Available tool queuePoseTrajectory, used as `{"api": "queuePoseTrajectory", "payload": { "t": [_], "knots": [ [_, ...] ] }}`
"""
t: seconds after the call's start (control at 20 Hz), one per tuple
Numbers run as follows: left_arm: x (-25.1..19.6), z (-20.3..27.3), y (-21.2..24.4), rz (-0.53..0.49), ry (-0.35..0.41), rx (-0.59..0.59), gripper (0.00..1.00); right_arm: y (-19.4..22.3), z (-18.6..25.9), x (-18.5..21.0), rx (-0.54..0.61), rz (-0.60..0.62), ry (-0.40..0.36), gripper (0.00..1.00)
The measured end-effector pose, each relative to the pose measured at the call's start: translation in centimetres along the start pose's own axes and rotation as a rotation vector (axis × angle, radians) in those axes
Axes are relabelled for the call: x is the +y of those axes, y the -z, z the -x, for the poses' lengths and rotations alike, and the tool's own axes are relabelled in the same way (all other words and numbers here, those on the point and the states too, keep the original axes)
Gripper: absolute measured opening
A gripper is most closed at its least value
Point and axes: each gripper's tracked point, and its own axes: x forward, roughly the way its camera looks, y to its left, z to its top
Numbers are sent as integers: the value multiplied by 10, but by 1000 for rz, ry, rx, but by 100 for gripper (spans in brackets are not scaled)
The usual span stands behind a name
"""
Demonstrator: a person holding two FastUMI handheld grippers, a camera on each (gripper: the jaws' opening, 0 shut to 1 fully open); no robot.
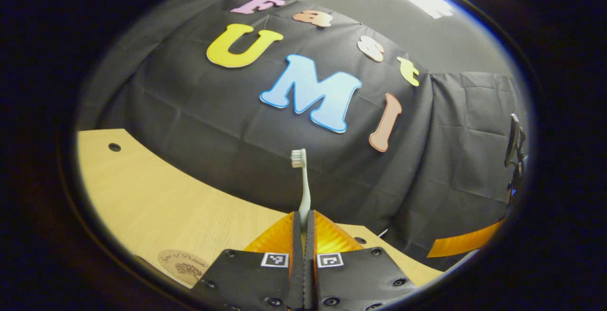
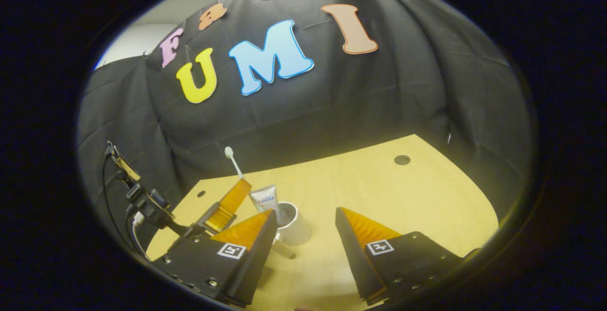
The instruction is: Put the toothbrush and toothpaste on the desktop into the cup, then pick up the cup and place it on the coaster on the desktop.
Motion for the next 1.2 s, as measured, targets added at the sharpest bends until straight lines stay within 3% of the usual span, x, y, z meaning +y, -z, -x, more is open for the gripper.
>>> {"api": "queuePoseTrajectory", "payload": {
  "t": [0.15, 0.2, 0.25, 0.3, 0.45, 0.55, 0.6, 0.65, 0.75, 0.8, 0.9, 0.95, 1.05, 1.1, 1.2],
  "knots": [
    [-2, -1, -2, -8, 11, -2, 11, 1, 1, 2, 4, 2, -10, 77],
    [0, 0, -2, -13, 5, -3, 5, 1, 1, 2, 6, 3, -12, 77],
    [1, -1, -2, -12, 2, -2, 14, 2, 2, 3, 8, 4, -16, 77],
    [4, 0, 0, -13, -6, 2, 9, 3, 2, 4, 11, 5, -18, 77],
    [5, 2, 4, -21, 3, 25, 29, 6, 0, 8, 20, 11, -25, 77],
    [-1, 8, 8, -45, 12, 56, 52, 11, -2, 12, 33, 13, -30, 77],
    [-1, 10, 9, -57, 9, 68, 53, 12, -3, 14, 37, 15, -31, 77],
    [0, 12, 7, -62, 10, 73, 73, 13, -4, 17, 40, 18, -31, 77],
    [2, 19, -1, -62, 8, 68, 74, 15, -7, 22, 51, 27, -30, 77],
    [4, 24, -6, -61, 5, 65, 81, 14, -9, 25, 55, 30, -33, 77],
    [8, 33, -13, -63, -8, 67, 67, 15, -12, 30, 66, 32, -34, 77],
    [12, 38, -17, -66, -14, 68, 68, 19, -14, 33, 82, 35, -32, 77],
    [14, 53, -26, -87, -31, 65, 93, 28, -21, 38, 135, 36, -26, 77],
    [18, 60, -32, -102, -36, 63, 88, 32, -24, 42, 157, 34, -25, 77],
    [26, 71, -43, -138, -59, 63, 88, 39, -30, 46, 194, 36, -11, 77]
  ]
}}
